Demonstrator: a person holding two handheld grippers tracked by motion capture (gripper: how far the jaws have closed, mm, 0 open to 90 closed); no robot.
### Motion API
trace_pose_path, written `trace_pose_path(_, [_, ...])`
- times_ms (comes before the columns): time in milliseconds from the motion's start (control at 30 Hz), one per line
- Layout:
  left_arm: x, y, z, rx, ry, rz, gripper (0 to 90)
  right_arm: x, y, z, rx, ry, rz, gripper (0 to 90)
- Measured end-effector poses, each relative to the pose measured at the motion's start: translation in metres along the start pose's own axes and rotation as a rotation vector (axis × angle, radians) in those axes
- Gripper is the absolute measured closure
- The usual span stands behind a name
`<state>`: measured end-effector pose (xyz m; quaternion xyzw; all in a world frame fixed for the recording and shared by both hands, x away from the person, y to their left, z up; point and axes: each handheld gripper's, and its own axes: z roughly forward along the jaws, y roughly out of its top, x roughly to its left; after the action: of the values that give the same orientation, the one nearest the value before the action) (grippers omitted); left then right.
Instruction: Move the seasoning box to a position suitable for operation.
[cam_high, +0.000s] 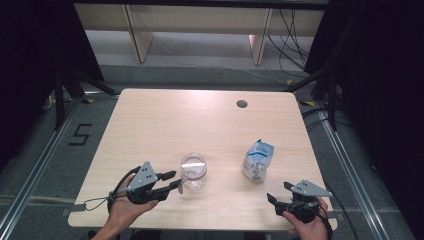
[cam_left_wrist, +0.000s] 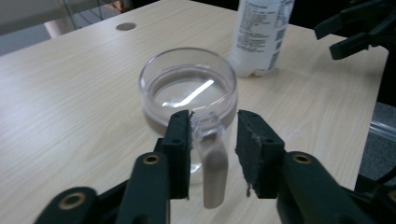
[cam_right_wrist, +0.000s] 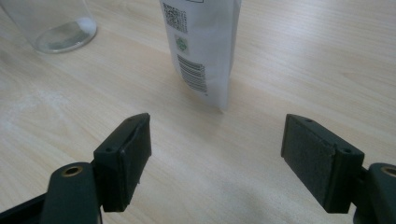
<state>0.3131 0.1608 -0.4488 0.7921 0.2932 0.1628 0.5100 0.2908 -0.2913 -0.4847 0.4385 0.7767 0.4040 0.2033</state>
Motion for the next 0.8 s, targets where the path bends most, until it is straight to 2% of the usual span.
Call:
trace_pose_path(33, [0.000,0.000,0.000,0.000,0.000,0.000,56.1,0.000,0.000,0.000,0.000,0.000,0.000,25.3])
trace_pose_path(67, [0.002,-0.004,0.002,0.010,0.010,-0.047,52.1,0.002,0.000,0.001,-0.002,0.007,0.032,25.3])
trace_pose_path(167, [0.003,-0.009,0.009,0.032,-0.003,-0.082,41.7,0.002,-0.001,0.002,0.003,0.007,0.026,25.3])
trace_pose_path(300, [0.002,-0.013,0.017,0.070,0.016,-0.062,36.6,0.003,0.000,0.000,0.011,0.011,0.034,25.3])
trace_pose_path(367, [0.001,-0.014,0.022,0.067,0.022,-0.064,35.1,0.001,-0.001,0.001,0.001,0.003,0.019,25.3])
trace_pose_path(400, [0.000,-0.015,0.023,0.075,0.035,-0.060,35.2,-0.002,-0.001,0.001,-0.004,0.005,-0.008,25.3])
trace_pose_path(433, [0.001,-0.016,0.024,0.085,0.043,-0.054,35.7,-0.002,-0.001,0.001,-0.004,0.005,-0.008,25.3])
trace_pose_path(467, [0.001,-0.017,0.026,0.083,0.046,-0.055,36.2,-0.001,0.000,0.001,-0.005,0.006,-0.007,25.3])
trace_pose_path(533, [0.001,-0.018,0.030,0.089,0.050,-0.051,37.5,0.002,0.000,0.000,0.012,0.015,0.035,25.3])
trace_pose_path(633, [0.003,-0.020,0.033,0.093,0.047,-0.054,39.6,0.002,0.000,0.000,0.013,0.015,0.032,25.3])
trace_pose_path(667, [0.004,-0.020,0.033,0.102,0.058,-0.040,39.7,0.002,-0.001,0.000,0.014,0.015,0.032,25.3])
trace_pose_path(700, [0.005,-0.021,0.033,0.093,0.058,-0.055,40.4,0.002,-0.001,0.000,0.009,0.014,0.026,25.3])
trace_pose_path(733, [0.006,-0.020,0.032,0.099,0.068,-0.033,42.6,0.002,0.000,0.000,0.013,0.015,0.032,25.3])
trace_pose_path(800, [0.007,-0.020,0.032,0.093,0.075,-0.024,45.9,0.002,0.000,0.000,0.012,0.015,0.031,25.3])
